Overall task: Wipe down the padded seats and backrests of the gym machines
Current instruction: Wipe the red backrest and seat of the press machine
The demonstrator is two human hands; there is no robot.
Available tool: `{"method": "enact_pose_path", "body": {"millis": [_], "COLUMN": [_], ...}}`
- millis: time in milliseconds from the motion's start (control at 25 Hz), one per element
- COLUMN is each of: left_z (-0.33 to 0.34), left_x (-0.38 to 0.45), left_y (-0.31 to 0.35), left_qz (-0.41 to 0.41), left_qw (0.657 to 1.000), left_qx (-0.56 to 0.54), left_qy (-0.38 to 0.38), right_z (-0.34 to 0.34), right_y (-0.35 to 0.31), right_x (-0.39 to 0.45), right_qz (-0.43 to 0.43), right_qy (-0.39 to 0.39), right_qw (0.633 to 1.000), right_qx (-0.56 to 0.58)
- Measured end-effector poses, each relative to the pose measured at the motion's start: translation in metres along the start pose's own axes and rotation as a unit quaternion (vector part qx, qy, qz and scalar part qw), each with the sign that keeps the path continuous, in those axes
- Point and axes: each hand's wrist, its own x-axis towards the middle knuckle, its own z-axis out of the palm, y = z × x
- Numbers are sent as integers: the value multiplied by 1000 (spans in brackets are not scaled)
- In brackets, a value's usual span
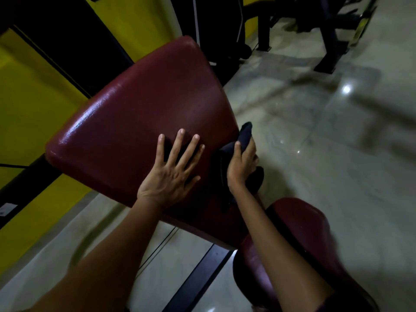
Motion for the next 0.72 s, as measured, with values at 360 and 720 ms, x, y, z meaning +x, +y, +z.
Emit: {"method": "enact_pose_path", "body": {"millis": [360,720], "left_z": [3,8], "left_x": [4,2], "left_y": [2,1], "left_qz": [1,-3], "left_qw": [1000,999], "left_qx": [-7,-38], "left_qy": [0,-27], "right_z": [-9,-17], "right_y": [23,-43], "right_x": [46,88], "right_qz": [179,71], "right_qy": [-116,-285], "right_qw": [977,955], "right_qx": [20,37]}}
